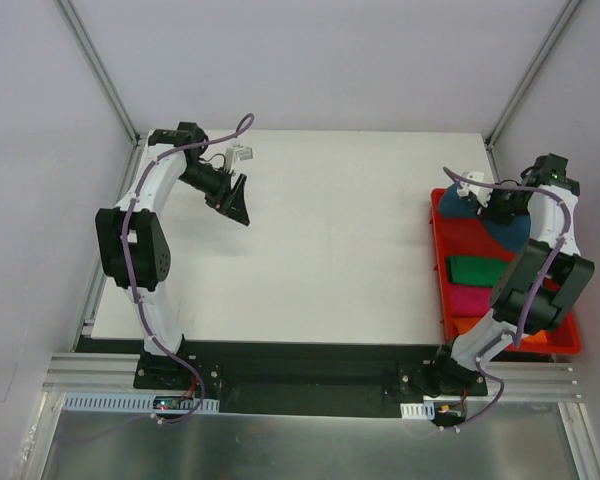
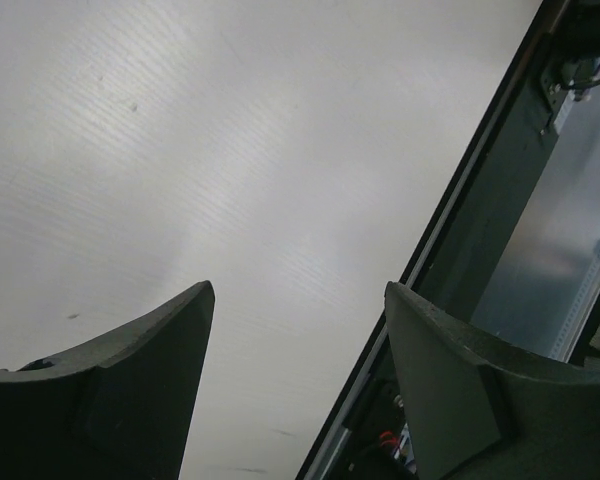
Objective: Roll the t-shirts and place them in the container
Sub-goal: Move the bin to the center of the board.
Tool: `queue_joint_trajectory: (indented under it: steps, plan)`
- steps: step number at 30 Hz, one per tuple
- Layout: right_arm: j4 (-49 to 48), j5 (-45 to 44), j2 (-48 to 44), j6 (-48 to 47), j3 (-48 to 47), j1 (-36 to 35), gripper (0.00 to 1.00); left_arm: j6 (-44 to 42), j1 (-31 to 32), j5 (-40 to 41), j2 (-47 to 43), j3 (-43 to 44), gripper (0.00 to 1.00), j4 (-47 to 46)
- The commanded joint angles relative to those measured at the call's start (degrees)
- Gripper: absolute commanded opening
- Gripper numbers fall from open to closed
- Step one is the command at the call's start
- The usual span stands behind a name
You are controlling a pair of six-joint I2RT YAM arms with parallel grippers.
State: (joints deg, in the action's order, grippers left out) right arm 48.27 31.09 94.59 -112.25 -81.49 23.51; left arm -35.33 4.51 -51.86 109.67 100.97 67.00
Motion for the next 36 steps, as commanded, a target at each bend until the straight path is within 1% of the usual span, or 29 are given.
queue_joint_trajectory:
  steps: [1,5,8,9,12,16,18,20,23,24,25,26,27,28,32,33,34,36]
  plan:
    - [1.56,6.43,4.89,-33.37,-5.42,4.51,0.01,-7.73,0.23,8.41,1.25,0.72,0.69,7.43]
    - [1.56,8.02,12.27,-40.92,-8.24,7.25,0.01,-8.97,0.14,12.47,2.39,1.6,0.69,10.25]
    - [-0.71,8.81,14.31,-42.97,-7.54,7.87,0.01,-9.4,0.32,15.89,3.62,3.0,0.68,11.57]
    - [-2.81,9.51,14.83,-44.01,-6.93,8.04,0.01,-9.4,0.41,16.43,4.32,3.53,0.69,12.09]
    - [-4.84,10.91,15.71,-47.18,-5.52,8.4,0.01,-9.23,0.58,18.1,5.47,5.11,0.68,13.33]
    - [-5.91,13.46,16.68,-49.81,-6.48,8.66,0.01,-8.88,1.29,17.84,5.91,5.2,0.69,13.33]
    - [-6.78,16.61,16.86,-50.35,-7.45,8.49,0.01,-8.79,1.73,17.4,6.08,5.2,0.68,13.33]
    - [-7.31,17.86,17.39,-52.54,-7.8,8.05,0.01,-8.53,2.08,16.44,6.17,5.55,0.68,13.24]
    - [-7.67,18.13,18.52,-58.94,-7.89,7.78,0.01,-8.35,2.17,15.21,6.43,6.69,0.68,13.07]
    - [-9.75,18.04,18.62,-58.96,-7.63,7.52,0.01,-8.26,2.17,14.94,6.44,7.39,0.68,12.98]
    - [-9.69,18.13,18.97,-58.79,-8.5,7.34,0.01,-8.18,2.17,14.51,6.44,7.66,0.68,12.89]
    - [-8.56,18.3,19.4,-58.7,-9.72,7.08,0.01,-8.0,2.17,14.15,6.44,7.93,0.68,12.8]
    - [-4.98,18.13,19.58,-58.53,-12.35,6.47,0.01,-7.82,2.17,13.8,6.35,8.28,0.68,12.72]
    - [-3.55,17.52,19.5,-57.92,-12.81,6.03,0.01,-7.65,2.17,13.45,6.35,8.37,0.68,12.37]
    - [-2.48,14.09,16.95,-55.98,-8.87,5.23,0.01,-6.77,2.6,10.64,6.52,9.51,0.68,11.57]
    - [-1.52,12.61,15.99,-53.63,-8.07,5.15,0.01,-6.51,2.95,10.11,6.52,10.9,0.67,11.4]
    - [-1.17,11.89,15.37,-52.39,-6.41,5.06,0.01,-5.37,4.35,10.11,6.35,11.53,0.66,10.7]
    - [-1.42,10.58,13.1,-48.88,-4.47,5.06,0.01,1.73,7.42,12.37,5.65,13.45,0.66,5.53]
